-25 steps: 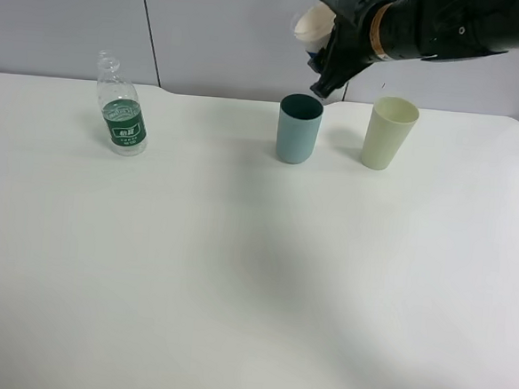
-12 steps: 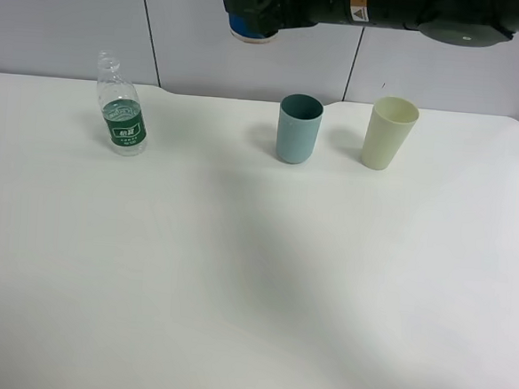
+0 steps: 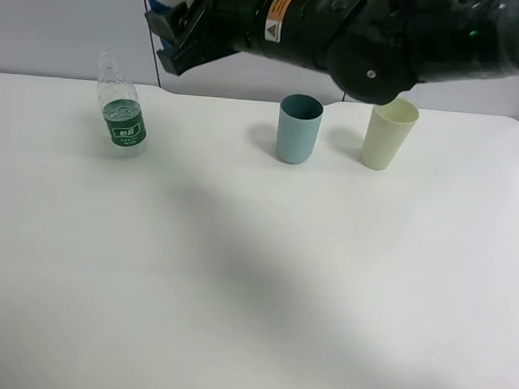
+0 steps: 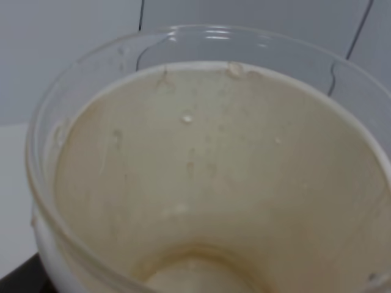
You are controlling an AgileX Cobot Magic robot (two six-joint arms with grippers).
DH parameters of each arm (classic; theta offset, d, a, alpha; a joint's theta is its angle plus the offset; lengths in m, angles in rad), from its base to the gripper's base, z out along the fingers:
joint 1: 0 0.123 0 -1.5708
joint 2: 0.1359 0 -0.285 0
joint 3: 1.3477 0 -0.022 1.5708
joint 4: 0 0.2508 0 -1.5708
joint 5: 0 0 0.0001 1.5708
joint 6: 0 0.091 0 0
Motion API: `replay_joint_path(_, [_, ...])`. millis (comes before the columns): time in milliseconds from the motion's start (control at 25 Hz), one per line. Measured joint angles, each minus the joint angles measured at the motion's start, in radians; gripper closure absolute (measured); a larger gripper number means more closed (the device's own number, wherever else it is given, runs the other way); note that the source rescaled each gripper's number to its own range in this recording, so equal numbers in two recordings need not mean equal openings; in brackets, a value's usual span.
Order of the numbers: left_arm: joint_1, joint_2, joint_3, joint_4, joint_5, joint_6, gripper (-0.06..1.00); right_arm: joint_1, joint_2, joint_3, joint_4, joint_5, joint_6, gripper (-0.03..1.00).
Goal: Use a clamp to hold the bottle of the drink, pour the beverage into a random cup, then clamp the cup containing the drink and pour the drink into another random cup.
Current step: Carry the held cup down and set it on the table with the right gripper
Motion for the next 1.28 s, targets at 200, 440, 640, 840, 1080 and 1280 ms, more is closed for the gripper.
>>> replay_joint_path(200, [0.000, 0.000, 0.000, 0.000, 0.000, 0.000, -0.06, 0.027, 0.084, 0.002, 0.104, 0.007, -0.031, 0.95])
replay_joint_path(440, [0.000, 0.000, 0.000, 0.000, 0.000, 0.000, -0.06, 0.034, 0.176, 0.005, 0.116, 0.013, -0.031, 0.95])
replay_joint_path(640, [0.000, 0.000, 0.000, 0.000, 0.000, 0.001, -0.06, 0.034, 0.205, 0.080, 0.124, -0.072, -0.035, 0.95])
replay_joint_path(840, [0.000, 0.000, 0.000, 0.000, 0.000, 0.001, -0.06, 0.025, 0.209, 0.235, 0.162, -0.283, -0.103, 0.95])
replay_joint_path(1080, [0.000, 0.000, 0.000, 0.000, 0.000, 0.001, -0.06, 0.025, 0.210, 0.358, 0.253, -0.369, -0.173, 0.95])
replay_joint_path(1280, [0.000, 0.000, 0.000, 0.000, 0.000, 0.001, -0.06, 0.024, 0.249, 0.424, 0.293, -0.466, -0.181, 0.95])
